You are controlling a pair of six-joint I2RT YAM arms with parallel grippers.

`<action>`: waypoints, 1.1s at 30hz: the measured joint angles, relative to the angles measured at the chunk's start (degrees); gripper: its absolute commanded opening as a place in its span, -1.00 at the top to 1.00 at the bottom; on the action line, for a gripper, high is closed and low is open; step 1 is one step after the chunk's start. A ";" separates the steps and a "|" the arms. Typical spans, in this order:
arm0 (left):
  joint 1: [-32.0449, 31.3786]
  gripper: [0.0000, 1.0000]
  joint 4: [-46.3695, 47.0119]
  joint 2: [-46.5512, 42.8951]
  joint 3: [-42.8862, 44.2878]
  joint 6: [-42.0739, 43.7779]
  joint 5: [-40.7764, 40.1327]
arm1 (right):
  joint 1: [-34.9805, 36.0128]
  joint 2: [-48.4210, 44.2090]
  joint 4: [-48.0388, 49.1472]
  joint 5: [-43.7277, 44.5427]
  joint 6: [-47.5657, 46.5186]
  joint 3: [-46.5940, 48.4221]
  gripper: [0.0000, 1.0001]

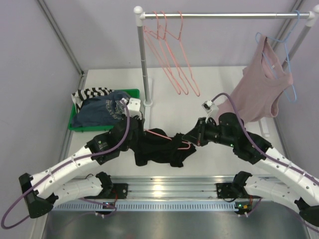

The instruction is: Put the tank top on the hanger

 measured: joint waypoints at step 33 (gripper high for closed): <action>-1.97 1.00 0.90 3.96 8.50 0.57 4.90 | 3.17 2.03 -4.68 6.16 -6.71 5.92 0.14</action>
